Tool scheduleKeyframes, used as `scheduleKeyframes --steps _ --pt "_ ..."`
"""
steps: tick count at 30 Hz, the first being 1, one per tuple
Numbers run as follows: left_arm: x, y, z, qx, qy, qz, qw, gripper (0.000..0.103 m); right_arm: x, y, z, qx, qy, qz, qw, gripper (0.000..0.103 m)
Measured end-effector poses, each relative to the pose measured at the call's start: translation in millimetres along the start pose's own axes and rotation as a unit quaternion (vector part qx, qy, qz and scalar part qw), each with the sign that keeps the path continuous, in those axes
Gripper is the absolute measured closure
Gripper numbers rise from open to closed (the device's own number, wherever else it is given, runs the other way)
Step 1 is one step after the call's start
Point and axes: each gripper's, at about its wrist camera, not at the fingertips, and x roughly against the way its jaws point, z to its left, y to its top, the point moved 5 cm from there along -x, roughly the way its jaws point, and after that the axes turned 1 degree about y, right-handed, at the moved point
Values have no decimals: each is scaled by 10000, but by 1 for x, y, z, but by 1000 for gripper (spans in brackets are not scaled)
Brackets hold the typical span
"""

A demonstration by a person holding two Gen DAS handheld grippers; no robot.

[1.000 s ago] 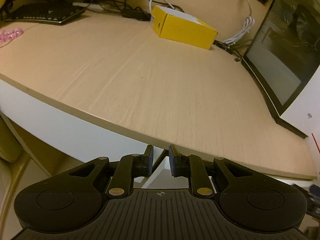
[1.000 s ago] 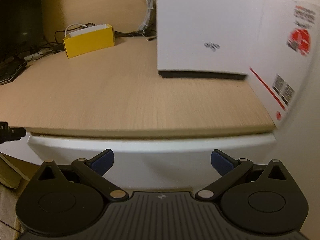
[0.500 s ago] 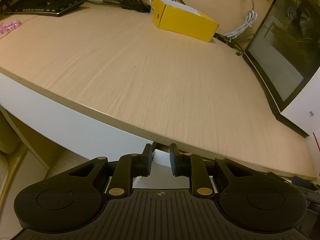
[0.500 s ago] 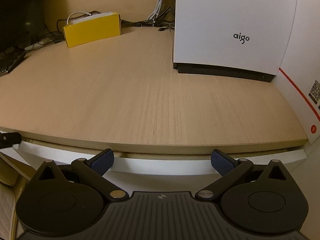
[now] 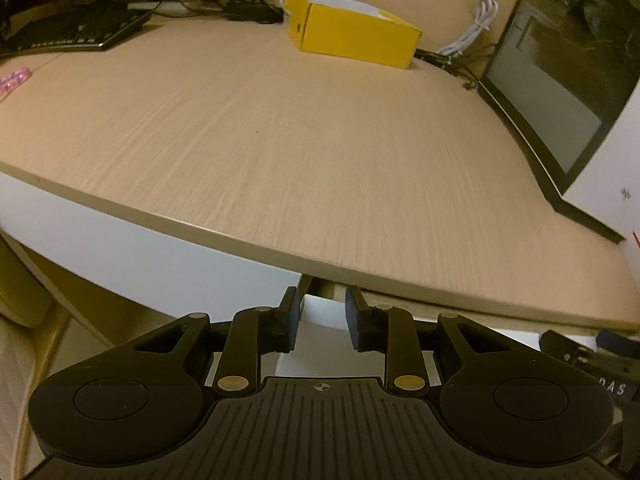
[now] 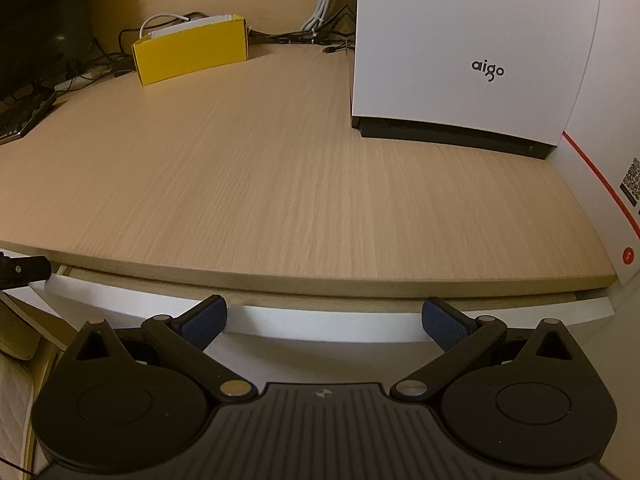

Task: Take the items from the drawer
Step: 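Hook the left gripper on the drawer front and pull it open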

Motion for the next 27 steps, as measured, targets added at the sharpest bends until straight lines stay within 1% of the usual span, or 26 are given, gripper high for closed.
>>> scheduleKeyframes --steps 5,6,7,9,11,14,17,18,20,21,24,25,27 --pt "6 -4 0 -300 -81 29 9995 76 3 1 -1 -6 70 260 9996 0" --pt "7 -4 0 -349 -73 17 9994 80 4 1 -2 -65 120 246 9996 0" --pt "9 -4 0 -399 -67 -16 9992 81 5 2 -5 -137 129 184 9997 0" --pt "14 -4 -2 -481 -103 -89 9988 81 6 4 -11 -184 -34 32 9998 0" --pt "18 -2 -8 -505 -275 -89 9983 81 3 5 -17 -207 -127 0 9997 0" --pt "19 1 -23 -592 -521 -80 9969 81 -3 4 -24 -258 -173 67 9995 0" --pt "15 -1 -40 -755 -770 26 9942 81 -5 3 -27 -182 -241 58 9995 0" --pt "12 -2 -48 -840 -877 91 9926 81 -6 3 -28 -178 -254 59 9995 0" --pt "9 -5 -59 -1043 -1054 100 9889 81 -7 3 -29 -173 -227 73 9996 0" --pt "8 -9 -64 -1153 -1100 85 9872 81 -8 3 -29 -162 -216 120 9996 0" --pt "-1 -17 -74 -1392 -1124 266 9835 81 -14 5 -30 -175 -188 351 9991 0" --pt "0 -19 -76 -1480 -1127 216 9823 81 -15 5 -30 -175 -174 368 9990 0" --pt "-3 -20 -82 -1625 -1138 235 9798 81 -13 2 -31 -157 -162 348 9991 0"
